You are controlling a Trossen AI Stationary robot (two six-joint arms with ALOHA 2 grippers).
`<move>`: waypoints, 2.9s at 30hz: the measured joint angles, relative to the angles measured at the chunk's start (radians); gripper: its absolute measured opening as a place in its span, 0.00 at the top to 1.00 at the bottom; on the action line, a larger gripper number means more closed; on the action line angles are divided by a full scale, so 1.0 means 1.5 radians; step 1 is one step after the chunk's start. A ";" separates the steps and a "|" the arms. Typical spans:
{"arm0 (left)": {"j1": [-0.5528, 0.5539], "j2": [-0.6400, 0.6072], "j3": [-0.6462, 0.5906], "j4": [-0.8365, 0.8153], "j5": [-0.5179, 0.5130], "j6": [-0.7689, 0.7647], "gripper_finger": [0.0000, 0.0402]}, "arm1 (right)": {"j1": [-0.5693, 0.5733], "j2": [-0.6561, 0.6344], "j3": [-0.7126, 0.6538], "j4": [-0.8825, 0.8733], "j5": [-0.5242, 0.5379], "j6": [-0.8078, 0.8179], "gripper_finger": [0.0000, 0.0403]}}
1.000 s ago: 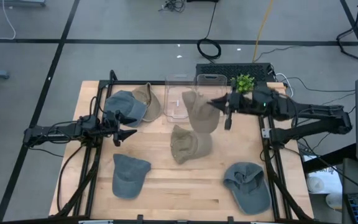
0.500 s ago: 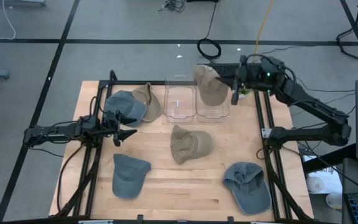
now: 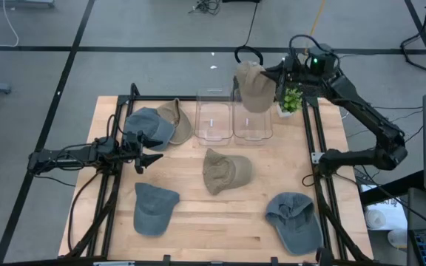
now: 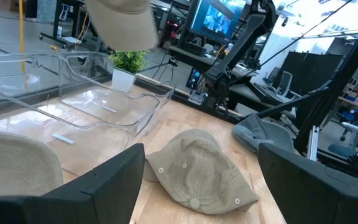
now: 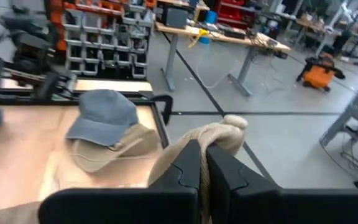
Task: Pick & Place hat
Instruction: Put the bottom brown cap into the right transparent bin, then put the right brown cap into the right transparent bin
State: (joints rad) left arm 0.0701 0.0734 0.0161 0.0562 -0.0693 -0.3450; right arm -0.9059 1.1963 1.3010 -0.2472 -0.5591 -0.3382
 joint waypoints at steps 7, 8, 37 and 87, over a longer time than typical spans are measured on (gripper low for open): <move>0.000 0.000 0.000 0.000 0.000 0.000 0.19 | -0.077 0.056 0.000 0.086 -0.100 0.006 1.00; 0.000 0.000 0.000 0.000 0.000 0.000 0.19 | -0.085 0.063 0.000 0.097 -0.117 0.015 1.00; 0.000 0.000 0.000 0.000 0.000 0.000 0.19 | -0.126 0.211 -0.007 0.084 -0.257 -0.048 1.00; 0.000 0.000 0.000 0.000 0.000 0.000 0.19 | -0.102 0.097 -0.232 0.451 -0.049 0.158 0.49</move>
State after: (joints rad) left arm 0.0704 0.0734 0.0158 0.0559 -0.0700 -0.3450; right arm -1.0595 1.3414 0.9535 0.4291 -0.6324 -0.1019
